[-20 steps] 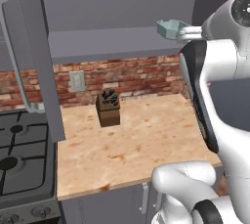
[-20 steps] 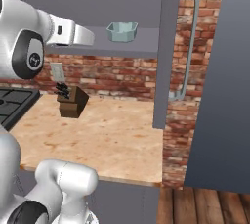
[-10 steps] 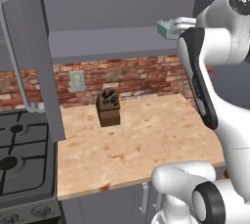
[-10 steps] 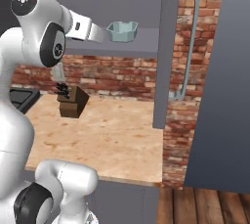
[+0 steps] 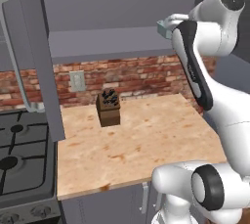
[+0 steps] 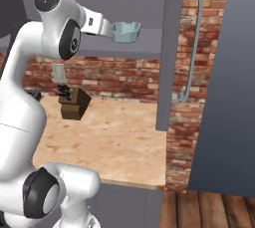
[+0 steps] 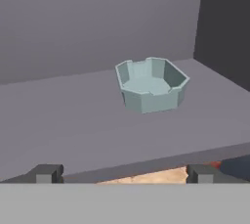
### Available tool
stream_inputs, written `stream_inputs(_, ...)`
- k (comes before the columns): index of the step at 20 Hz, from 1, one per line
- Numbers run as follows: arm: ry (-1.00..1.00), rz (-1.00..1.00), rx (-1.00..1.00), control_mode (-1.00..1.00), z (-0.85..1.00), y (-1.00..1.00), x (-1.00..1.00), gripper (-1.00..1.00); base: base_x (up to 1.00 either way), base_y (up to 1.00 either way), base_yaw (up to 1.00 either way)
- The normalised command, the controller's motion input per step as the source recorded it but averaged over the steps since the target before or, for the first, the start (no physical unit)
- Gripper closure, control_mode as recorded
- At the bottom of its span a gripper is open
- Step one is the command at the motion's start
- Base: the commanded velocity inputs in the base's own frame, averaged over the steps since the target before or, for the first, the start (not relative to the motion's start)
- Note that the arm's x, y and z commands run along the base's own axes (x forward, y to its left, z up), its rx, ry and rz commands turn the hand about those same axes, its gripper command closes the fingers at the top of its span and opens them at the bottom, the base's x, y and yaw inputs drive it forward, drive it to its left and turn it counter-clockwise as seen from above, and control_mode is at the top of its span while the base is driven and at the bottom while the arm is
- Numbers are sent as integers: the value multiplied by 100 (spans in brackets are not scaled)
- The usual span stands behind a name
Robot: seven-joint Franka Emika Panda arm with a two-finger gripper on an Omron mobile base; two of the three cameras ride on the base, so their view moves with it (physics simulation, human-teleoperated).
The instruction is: Retrieve the tupperware and aluminum foil from the cabinet and place them on the dining counter near the plate with lemon wedge and broccoli to prepare for storing leftovers.
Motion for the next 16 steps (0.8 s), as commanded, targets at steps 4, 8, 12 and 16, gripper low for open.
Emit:
stream_inputs(4, 0, 10, -2, -100, 0, -2, 59, -100, 0, 0, 0)
stream_inputs(8, 0, 10, -5, -100, -1, 0, 60, -100, 0, 0, 0)
stream_inputs(12, 3, 9, -8, -100, -11, -3, 57, -100, 0, 0, 0)
stream_inputs(16, 4, 6, -7, -100, -4, -11, 59, -100, 0, 0, 0)
